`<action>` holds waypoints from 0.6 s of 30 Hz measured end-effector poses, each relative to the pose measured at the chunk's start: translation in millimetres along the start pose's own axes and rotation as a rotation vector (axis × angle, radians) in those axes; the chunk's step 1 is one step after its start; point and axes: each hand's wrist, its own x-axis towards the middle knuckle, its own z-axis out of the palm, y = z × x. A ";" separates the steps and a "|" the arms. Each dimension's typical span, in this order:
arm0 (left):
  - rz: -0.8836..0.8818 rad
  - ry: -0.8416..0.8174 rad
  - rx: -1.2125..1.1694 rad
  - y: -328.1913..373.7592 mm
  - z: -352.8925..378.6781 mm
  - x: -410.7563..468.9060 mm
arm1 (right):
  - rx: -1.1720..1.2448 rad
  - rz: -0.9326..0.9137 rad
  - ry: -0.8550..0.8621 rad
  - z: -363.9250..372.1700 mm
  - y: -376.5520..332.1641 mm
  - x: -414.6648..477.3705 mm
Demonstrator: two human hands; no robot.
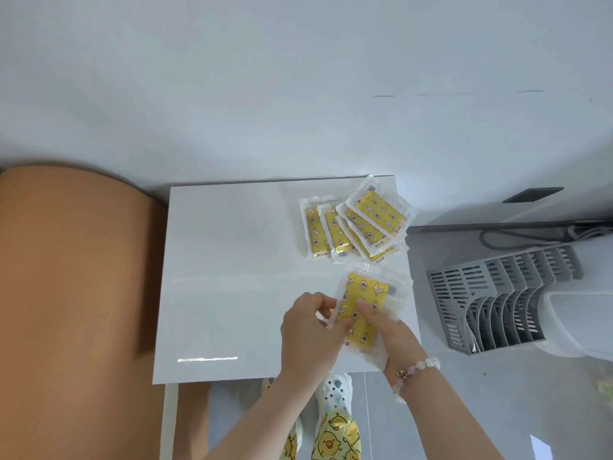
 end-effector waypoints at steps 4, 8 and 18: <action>-0.002 -0.055 0.197 4.5 8.5 0.2 | -0.141 0.008 0.201 -3.1 6.7 5.7; -0.071 -0.305 0.271 19.8 13.2 24.2 | -0.066 0.017 0.296 -15.3 3.4 2.2; -0.356 0.204 0.018 100.1 88.4 141.3 | -0.056 0.062 0.382 -46.6 8.6 -7.0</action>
